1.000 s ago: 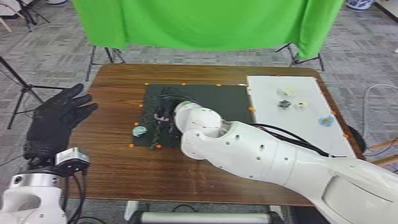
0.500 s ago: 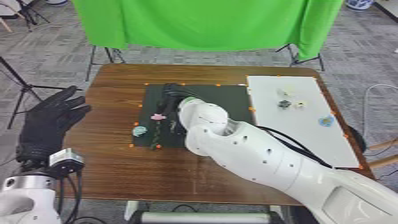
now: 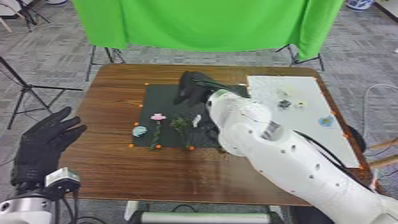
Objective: Arrange flowers
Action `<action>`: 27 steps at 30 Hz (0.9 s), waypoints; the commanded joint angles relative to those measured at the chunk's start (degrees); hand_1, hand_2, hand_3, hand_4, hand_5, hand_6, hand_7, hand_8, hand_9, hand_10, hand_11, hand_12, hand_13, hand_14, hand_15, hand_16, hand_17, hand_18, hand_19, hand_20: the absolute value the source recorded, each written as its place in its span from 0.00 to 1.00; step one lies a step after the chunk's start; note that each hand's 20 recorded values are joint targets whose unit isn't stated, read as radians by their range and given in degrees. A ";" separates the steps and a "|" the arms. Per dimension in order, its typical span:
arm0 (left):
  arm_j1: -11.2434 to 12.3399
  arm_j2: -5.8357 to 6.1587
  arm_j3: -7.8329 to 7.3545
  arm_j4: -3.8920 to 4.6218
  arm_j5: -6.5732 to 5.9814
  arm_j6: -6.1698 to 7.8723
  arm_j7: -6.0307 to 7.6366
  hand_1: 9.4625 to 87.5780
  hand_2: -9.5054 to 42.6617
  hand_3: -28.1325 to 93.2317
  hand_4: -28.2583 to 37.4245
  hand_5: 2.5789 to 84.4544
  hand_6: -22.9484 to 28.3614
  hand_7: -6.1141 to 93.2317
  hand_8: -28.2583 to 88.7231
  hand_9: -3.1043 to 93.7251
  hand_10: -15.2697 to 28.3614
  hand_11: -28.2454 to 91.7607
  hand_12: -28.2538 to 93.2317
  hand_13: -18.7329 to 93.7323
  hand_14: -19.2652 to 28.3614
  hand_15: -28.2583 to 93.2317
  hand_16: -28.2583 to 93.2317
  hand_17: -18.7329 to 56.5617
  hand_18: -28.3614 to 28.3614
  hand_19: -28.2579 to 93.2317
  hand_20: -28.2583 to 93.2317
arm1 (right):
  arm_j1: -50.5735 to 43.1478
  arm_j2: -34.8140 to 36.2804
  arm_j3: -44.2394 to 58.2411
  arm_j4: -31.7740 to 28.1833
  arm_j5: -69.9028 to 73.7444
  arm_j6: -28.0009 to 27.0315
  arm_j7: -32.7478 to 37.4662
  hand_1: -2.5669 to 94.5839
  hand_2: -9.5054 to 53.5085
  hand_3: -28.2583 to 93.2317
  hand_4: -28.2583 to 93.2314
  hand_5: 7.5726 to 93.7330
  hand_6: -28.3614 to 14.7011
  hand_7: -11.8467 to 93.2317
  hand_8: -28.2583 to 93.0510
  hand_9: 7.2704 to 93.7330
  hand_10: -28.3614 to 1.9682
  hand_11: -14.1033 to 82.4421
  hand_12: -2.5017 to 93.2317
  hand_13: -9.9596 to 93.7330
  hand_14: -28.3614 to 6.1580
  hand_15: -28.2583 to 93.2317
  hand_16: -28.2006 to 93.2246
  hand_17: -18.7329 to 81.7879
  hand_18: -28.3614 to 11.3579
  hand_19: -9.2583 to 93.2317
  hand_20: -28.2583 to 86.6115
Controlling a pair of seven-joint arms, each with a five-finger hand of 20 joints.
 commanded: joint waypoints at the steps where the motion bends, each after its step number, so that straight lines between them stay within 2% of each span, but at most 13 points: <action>1: 2.18 -1.32 0.49 -0.61 -0.05 0.18 0.37 0.21 0.25 0.92 0.16 0.49 0.67 0.22 0.16 0.44 0.81 0.47 0.31 0.44 0.98 0.67 0.15 0.17 0.93 0.76 0.18 | -14.14 13.50 10.42 -8.17 -1.34 4.57 -0.10 0.34 0.00 0.96 0.00 0.52 0.54 0.36 0.08 0.55 0.37 0.54 0.15 0.61 0.47 0.93 0.30 0.38 0.16 0.96 0.58; 6: 2.38 -2.29 1.08 -0.99 0.53 0.16 -0.93 0.21 0.25 0.92 0.15 0.49 0.67 0.22 0.16 0.44 0.81 0.47 0.31 0.44 0.98 0.67 0.15 0.17 0.93 0.76 0.18 | -23.19 18.73 19.20 -11.62 -2.22 4.81 0.63 0.34 0.00 0.95 0.00 0.52 0.54 0.35 0.09 0.55 0.36 0.50 0.16 0.65 0.51 0.94 0.30 0.41 0.15 0.99 0.61; 7: 3.12 -2.25 1.00 -0.95 0.27 0.36 -0.40 0.21 0.25 0.92 0.15 0.49 0.67 0.22 0.16 0.44 0.81 0.47 0.31 0.44 0.98 0.67 0.15 0.17 0.93 0.76 0.18 | -23.78 19.69 19.28 -11.29 -1.96 5.89 0.79 0.34 0.00 0.95 0.00 0.52 0.54 0.35 0.09 0.55 0.36 0.50 0.16 0.66 0.51 0.94 0.30 0.41 0.15 0.99 0.61; 9: 2.98 -2.21 1.31 -0.98 0.19 0.49 -1.20 0.21 0.25 0.92 0.15 0.49 0.67 0.22 0.16 0.44 0.81 0.47 0.31 0.44 0.98 0.67 0.15 0.17 0.93 0.76 0.18 | -26.42 20.64 22.28 -11.28 -0.76 5.21 1.85 0.34 0.00 0.95 0.00 0.52 0.54 0.35 0.09 0.54 0.36 0.48 0.16 0.66 0.51 0.94 0.30 0.41 0.14 0.99 0.60; 11: 3.36 -1.84 1.43 -1.33 0.26 0.42 -0.40 0.21 0.25 0.92 0.15 0.49 0.67 0.22 0.16 0.44 0.81 0.47 0.31 0.44 0.98 0.67 0.15 0.17 0.93 0.76 0.18 | -28.26 22.48 24.30 -11.09 -1.28 5.66 1.61 0.34 0.00 0.95 0.00 0.51 0.54 0.35 0.09 0.53 0.36 0.47 0.16 0.66 0.51 0.94 0.30 0.41 0.15 0.99 0.60; 12: 3.09 -1.77 1.43 -1.44 0.44 0.24 -0.57 0.20 0.25 0.92 0.15 0.49 0.67 0.22 0.16 0.44 0.81 0.47 0.31 0.44 0.98 0.67 0.15 0.17 0.93 0.76 0.18 | -29.27 23.42 25.39 -11.08 -1.47 6.09 1.87 0.34 0.00 0.95 0.00 0.51 0.54 0.34 0.09 0.53 0.36 0.46 0.16 0.66 0.51 0.94 0.30 0.41 0.15 0.99 0.60; 15: 2.45 -1.36 1.76 -1.49 0.37 0.37 -0.64 0.21 0.25 0.92 0.15 0.49 0.67 0.21 0.16 0.44 0.81 0.47 0.31 0.44 0.98 0.67 0.15 0.17 0.93 0.76 0.19 | -33.17 26.26 29.23 -11.41 -1.10 7.89 3.12 0.34 0.00 0.95 0.00 0.51 0.54 0.34 0.09 0.52 0.36 0.45 0.16 0.67 0.54 0.95 0.30 0.43 0.16 1.00 0.62; 16: 2.77 -1.48 1.90 -1.25 0.24 0.65 -0.08 0.21 0.25 0.92 0.15 0.49 0.67 0.21 0.16 0.44 0.81 0.47 0.31 0.44 0.98 0.67 0.15 0.17 0.93 0.76 0.19 | -32.74 27.30 28.69 -10.59 -1.71 7.91 3.29 0.34 0.00 0.95 0.00 0.50 0.53 0.34 0.09 0.52 0.35 0.45 0.16 0.68 0.56 0.96 0.30 0.44 0.16 1.00 0.64; 17: 2.34 -1.82 1.79 -1.22 0.44 0.52 -0.79 0.20 0.25 0.92 0.15 0.49 0.67 0.22 0.16 0.44 0.81 0.47 0.31 0.44 0.98 0.67 0.15 0.17 0.93 0.76 0.18 | -33.36 27.50 29.79 -10.26 -2.08 7.35 3.72 0.34 0.00 0.95 0.00 0.50 0.53 0.34 0.09 0.51 0.35 0.44 0.16 0.69 0.57 0.96 0.30 0.45 0.16 1.00 0.66; 19: 2.47 -1.85 1.81 -1.36 0.50 0.59 -0.82 0.20 0.25 0.92 0.15 0.49 0.67 0.22 0.16 0.44 0.81 0.47 0.31 0.44 0.98 0.67 0.15 0.18 0.93 0.76 0.18 | -35.02 28.01 32.31 -10.04 -2.65 6.60 4.03 0.34 0.00 0.95 0.00 0.49 0.53 0.34 0.09 0.50 0.35 0.43 0.16 0.70 0.58 0.97 0.30 0.46 0.16 1.00 0.67; 21: 2.32 -1.91 1.92 -1.25 0.46 0.30 -0.98 0.20 0.25 0.92 0.15 0.49 0.67 0.22 0.16 0.44 0.81 0.47 0.31 0.44 0.98 0.67 0.15 0.17 0.93 0.76 0.18 | -35.65 31.02 32.29 -9.66 -2.20 8.77 5.02 0.34 0.00 0.95 0.00 0.49 0.52 0.33 0.10 0.49 0.36 0.43 0.16 0.70 0.59 0.97 0.29 0.46 0.16 1.00 0.67; 24: 3.40 -1.65 2.31 -1.23 -0.06 1.10 0.50 0.20 0.25 0.92 0.15 0.49 0.67 0.22 0.16 0.44 0.81 0.47 0.31 0.44 0.98 0.67 0.15 0.18 0.94 0.77 0.19 | -34.94 32.28 32.54 -7.21 -4.34 6.54 6.10 0.34 0.00 0.96 0.00 0.48 0.53 0.33 0.10 0.48 0.35 0.42 0.16 0.70 0.59 0.97 0.29 0.46 0.17 1.00 0.68; 27: 3.29 -1.04 2.25 -1.15 -0.20 1.45 1.01 0.20 0.25 0.92 0.15 0.49 0.67 0.22 0.16 0.44 0.81 0.47 0.31 0.44 0.98 0.67 0.15 0.18 0.95 0.78 0.19 | -34.07 34.53 31.58 -5.44 -3.00 7.39 7.65 0.34 0.00 0.96 0.00 0.47 0.53 0.33 0.10 0.46 0.34 0.40 0.16 0.69 0.59 0.97 0.29 0.46 0.17 1.00 0.67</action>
